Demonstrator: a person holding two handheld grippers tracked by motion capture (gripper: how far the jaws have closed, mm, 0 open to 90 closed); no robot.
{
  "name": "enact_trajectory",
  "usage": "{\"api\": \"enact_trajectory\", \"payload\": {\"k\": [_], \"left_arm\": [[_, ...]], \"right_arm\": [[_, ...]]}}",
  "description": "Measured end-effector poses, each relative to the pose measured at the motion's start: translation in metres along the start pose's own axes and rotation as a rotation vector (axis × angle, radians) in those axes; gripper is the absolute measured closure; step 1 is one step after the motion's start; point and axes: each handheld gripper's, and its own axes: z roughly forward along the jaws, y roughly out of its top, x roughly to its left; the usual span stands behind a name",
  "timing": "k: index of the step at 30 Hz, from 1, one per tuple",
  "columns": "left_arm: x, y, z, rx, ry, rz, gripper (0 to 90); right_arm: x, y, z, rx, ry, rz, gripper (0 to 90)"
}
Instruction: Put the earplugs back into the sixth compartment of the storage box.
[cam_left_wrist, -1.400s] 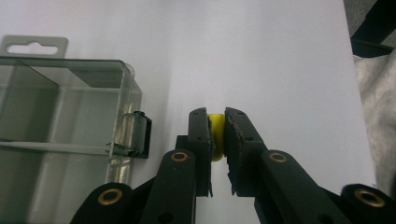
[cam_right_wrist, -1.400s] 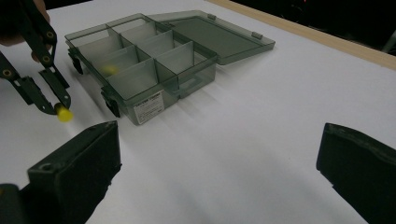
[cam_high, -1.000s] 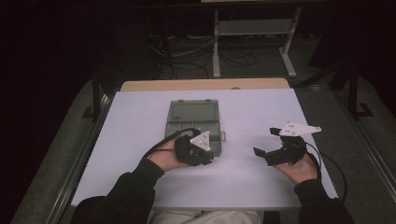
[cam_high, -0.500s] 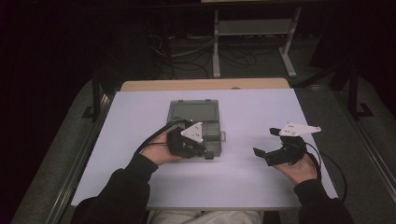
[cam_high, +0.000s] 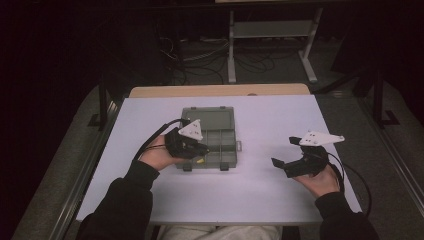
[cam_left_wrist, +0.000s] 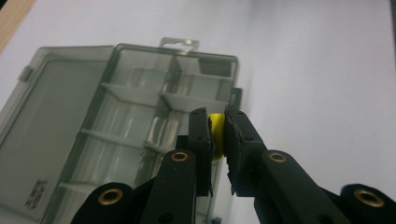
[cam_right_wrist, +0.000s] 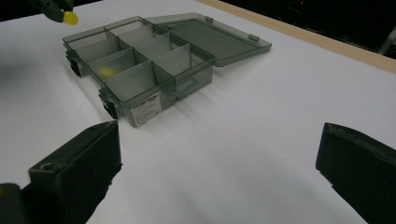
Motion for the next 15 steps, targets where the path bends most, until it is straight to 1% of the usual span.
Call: {"api": "enact_trajectory", "payload": {"k": [6, 8, 15], "left_arm": [[0.011, -0.014, -0.001, 0.0, 0.018, -0.053, 81.5], [0.013, -0.019, 0.002, 0.006, 0.019, -0.072, 81.5], [0.021, -0.031, 0.02, 0.052, 0.006, -0.118, 81.6]], "right_arm": [[0.0, 0.0, 0.0, -0.001, 0.001, -0.004, 0.0], [0.0, 0.0, 0.001, 0.001, 0.002, -0.003, 0.0], [0.0, 0.0, 0.002, 0.01, 0.005, -0.001, 0.0]]}}
